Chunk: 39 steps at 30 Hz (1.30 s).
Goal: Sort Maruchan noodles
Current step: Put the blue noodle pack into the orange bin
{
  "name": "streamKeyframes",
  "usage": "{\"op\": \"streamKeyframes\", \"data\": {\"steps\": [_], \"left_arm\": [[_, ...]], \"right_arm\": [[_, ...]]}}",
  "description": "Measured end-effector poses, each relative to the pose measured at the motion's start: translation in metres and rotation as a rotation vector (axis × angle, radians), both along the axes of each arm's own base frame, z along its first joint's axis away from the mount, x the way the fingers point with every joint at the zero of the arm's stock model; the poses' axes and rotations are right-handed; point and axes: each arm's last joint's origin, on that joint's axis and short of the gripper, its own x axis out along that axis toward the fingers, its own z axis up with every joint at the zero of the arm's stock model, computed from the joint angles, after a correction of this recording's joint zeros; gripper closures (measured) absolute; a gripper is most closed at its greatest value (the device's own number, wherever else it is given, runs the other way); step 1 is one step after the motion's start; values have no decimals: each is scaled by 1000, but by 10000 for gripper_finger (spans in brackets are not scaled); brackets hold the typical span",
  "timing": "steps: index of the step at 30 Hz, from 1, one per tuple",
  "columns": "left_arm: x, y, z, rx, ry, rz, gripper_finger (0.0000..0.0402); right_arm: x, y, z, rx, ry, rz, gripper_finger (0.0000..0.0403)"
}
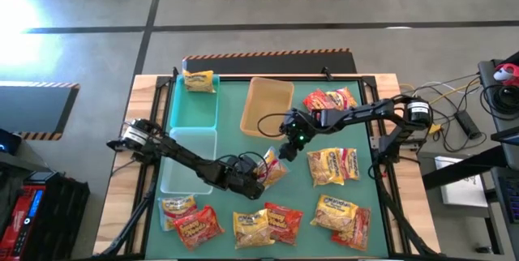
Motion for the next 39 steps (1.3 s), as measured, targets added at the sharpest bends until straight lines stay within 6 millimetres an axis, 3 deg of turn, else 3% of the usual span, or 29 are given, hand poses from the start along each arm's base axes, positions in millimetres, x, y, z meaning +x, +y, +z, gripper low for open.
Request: {"op": "streamKeyframes", "data": {"steps": [11, 27, 39], "left_arm": [[0, 0, 0, -2, -1, 2, 361], [0, -1, 0, -5, -3, 6, 361], [0, -1, 0, 2, -12, 10, 361]], "right_arm": [[6, 3, 2, 31, -28, -53, 152], [25, 11, -17, 53, -61, -144, 152], [29, 29, -22, 75, -73, -76, 171]]}}
